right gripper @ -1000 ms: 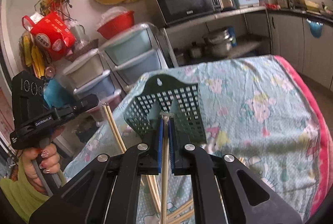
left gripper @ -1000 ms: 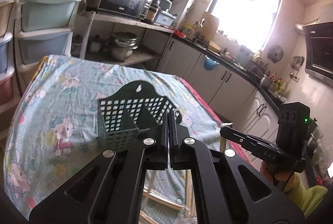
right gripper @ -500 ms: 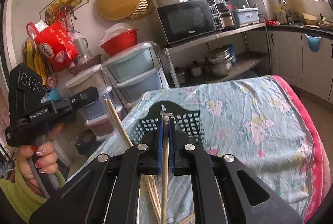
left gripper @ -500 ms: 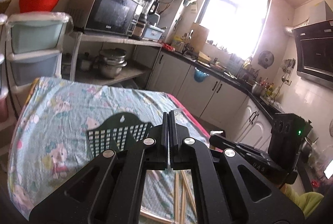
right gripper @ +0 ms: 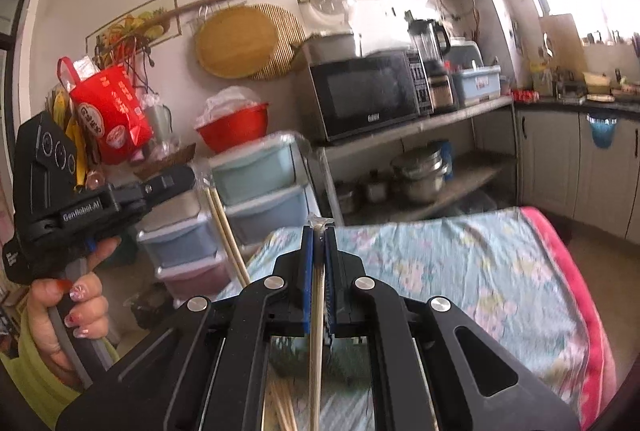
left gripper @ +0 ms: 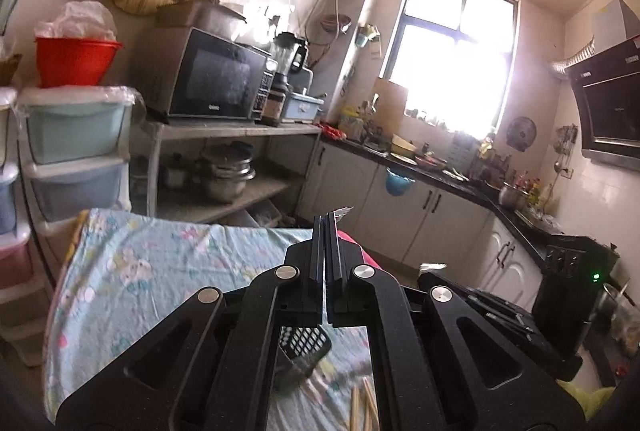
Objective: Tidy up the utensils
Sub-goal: 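Raise both held chopsticks and carry them over the green caddy, then lower both chopsticks into the caddy slots and open both tools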
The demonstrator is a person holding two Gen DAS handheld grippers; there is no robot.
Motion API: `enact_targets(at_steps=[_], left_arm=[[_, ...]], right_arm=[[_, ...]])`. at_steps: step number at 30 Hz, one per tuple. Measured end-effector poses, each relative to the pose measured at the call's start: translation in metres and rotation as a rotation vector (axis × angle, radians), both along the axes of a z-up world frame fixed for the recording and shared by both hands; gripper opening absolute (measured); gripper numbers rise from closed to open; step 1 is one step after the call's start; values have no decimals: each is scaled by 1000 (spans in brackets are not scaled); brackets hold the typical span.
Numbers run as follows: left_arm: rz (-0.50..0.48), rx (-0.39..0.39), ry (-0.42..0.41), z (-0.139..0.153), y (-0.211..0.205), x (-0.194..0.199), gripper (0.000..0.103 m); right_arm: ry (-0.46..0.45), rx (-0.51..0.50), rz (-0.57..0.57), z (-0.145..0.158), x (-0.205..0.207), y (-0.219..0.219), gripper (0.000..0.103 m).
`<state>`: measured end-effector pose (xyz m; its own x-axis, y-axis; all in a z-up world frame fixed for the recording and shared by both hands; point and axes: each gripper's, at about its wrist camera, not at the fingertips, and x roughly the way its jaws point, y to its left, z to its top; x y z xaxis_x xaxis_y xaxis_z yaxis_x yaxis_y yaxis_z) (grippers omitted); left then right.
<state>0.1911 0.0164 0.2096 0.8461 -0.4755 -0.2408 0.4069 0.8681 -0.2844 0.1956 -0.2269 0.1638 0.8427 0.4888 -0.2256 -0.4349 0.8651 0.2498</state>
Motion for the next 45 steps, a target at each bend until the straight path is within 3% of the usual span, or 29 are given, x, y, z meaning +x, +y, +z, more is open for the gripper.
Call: enact_targets(at_steps=[10, 20, 33, 45], left_arm=[[51, 33, -29, 3, -1, 11, 0], [87, 36, -49, 2, 8, 27, 0], [127, 36, -7, -29, 26, 48, 0], [123, 60, 60, -64, 21, 54, 0]], right_arm=[[-114, 20, -60, 26, 33, 11, 6], [-180, -18, -155, 16, 72, 29, 6], [-201, -42, -223, -23, 110, 40, 6], [-108, -25, -220, -55, 109, 36, 6]])
